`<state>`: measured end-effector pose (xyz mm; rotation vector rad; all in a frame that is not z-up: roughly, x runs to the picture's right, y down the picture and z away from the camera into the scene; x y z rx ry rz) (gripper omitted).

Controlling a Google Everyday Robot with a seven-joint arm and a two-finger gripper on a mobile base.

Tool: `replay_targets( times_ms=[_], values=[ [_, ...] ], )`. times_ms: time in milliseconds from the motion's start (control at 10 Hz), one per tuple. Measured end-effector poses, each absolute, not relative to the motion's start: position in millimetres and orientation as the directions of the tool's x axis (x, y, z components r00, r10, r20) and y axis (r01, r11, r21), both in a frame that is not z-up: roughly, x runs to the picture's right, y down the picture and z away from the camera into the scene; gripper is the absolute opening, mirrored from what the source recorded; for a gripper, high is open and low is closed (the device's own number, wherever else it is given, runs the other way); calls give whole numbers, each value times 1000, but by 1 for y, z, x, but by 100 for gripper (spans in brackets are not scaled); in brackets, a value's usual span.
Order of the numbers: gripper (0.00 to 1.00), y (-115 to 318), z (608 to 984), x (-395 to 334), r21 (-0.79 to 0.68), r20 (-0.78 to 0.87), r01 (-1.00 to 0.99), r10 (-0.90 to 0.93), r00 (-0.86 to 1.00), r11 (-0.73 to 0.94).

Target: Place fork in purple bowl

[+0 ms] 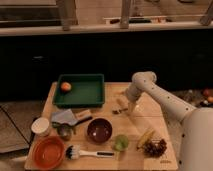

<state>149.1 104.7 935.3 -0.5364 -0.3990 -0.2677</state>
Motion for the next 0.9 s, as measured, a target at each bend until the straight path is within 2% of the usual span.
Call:
replay_targets(
  times_ms=[100, 600, 700, 900],
  values=[
    [61, 107, 938, 150, -444, 434, 341, -134, 891, 829],
    [8, 109, 939, 158, -448, 430, 326, -119, 895, 833],
    [3, 109, 939, 157, -450, 432, 327, -118, 894, 831],
    [0, 110, 940, 157, -449, 437, 314, -100, 894, 836]
  ],
)
